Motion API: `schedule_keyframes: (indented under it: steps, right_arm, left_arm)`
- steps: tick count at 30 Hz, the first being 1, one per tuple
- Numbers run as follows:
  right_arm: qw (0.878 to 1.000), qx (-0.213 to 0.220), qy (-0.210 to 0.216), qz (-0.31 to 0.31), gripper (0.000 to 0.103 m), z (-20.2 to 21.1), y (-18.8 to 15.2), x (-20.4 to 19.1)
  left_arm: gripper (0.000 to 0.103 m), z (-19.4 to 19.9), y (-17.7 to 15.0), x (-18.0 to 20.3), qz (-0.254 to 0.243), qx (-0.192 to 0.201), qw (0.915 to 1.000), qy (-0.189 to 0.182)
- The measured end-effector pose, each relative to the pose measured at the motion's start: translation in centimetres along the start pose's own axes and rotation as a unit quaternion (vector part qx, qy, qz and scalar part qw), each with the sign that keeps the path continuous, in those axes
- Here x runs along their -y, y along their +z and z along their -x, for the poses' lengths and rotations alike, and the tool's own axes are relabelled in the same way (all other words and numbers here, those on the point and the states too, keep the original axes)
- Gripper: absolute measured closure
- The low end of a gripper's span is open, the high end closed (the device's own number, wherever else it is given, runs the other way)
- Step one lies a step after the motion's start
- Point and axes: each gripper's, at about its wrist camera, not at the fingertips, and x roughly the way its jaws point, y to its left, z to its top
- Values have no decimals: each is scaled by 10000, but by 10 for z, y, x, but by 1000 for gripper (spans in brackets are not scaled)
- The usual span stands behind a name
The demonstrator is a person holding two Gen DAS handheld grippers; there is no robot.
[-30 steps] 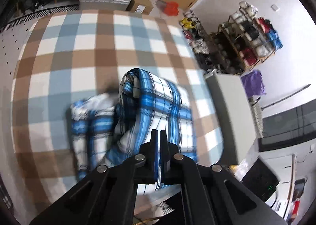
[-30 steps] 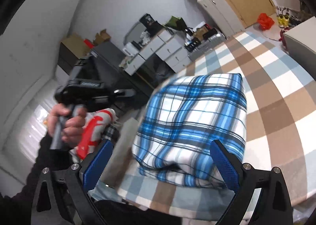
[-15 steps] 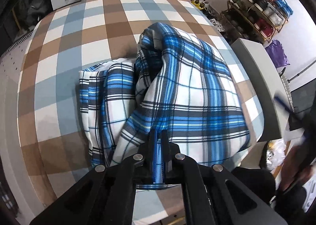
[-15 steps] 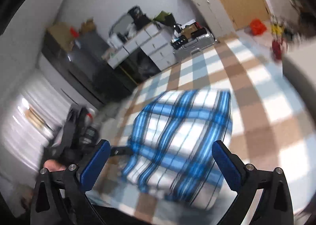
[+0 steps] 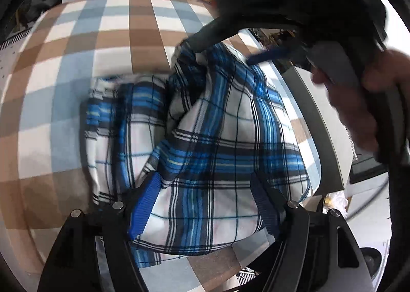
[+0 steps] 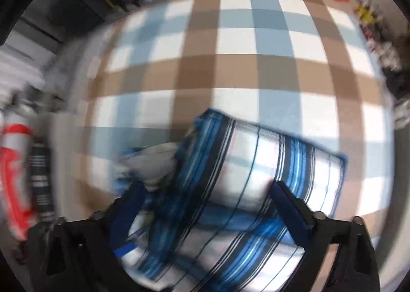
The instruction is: Fold large clothes
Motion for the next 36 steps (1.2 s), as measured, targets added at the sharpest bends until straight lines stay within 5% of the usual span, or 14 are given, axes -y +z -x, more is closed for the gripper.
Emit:
schedule_keyframes:
  steps: [1,3,4,7,12,19,22,27,29,31,32,33,36]
  right_arm:
    - [9993,11,-351,118,39,-5,1,-4]
    - [9970,-148,-697,312,56,-16,-2,-6]
    - [9968,-188,-698,355,68,-19,-4,-6]
    - [9964,-33,-645,545,86,-13,-11,-7]
    - [9965,408,-443,579,94,8,-24,-3]
    - [9916,956,874,37,98,49,-37,14]
    - [9868,1108,1176,62,99,58,-38,5]
    - [9923,1055,566,313,98,55,-39,-10]
    - [9939,916,602,120,98,52,-34,-4]
    - [9950,764,642,-55,97,46,-28,2]
    - [9960,689,556,-90,96,43,-24,3]
    - [9971,612,448,-93,95,40,-21,3]
    - [9982,574,194,29,89,37,-14,1]
  left_arm:
    - [40,-3,0,-3,33,-50,10000,-36]
    - [99,-7,0,-7,87,-172,9998,-97]
    - [103,-9,0,-9,90,-233,9996,-156]
    - [103,-8,-1,-10,36,-267,9976,-645]
    - [103,11,-5,5,-119,6,9939,-1100]
    - [103,31,-17,17,83,134,9766,-2143]
    - [103,37,-18,15,89,274,9802,-1959]
    - [103,40,-24,4,202,631,9945,-807]
    - [102,42,-23,6,196,688,9951,-676]
    - [83,43,-25,4,128,667,9944,-814]
    - [54,43,-27,7,20,669,9921,-1062]
    - [37,44,-29,12,-55,727,9897,-1232]
    - [37,52,-33,14,-295,1040,9897,-943]
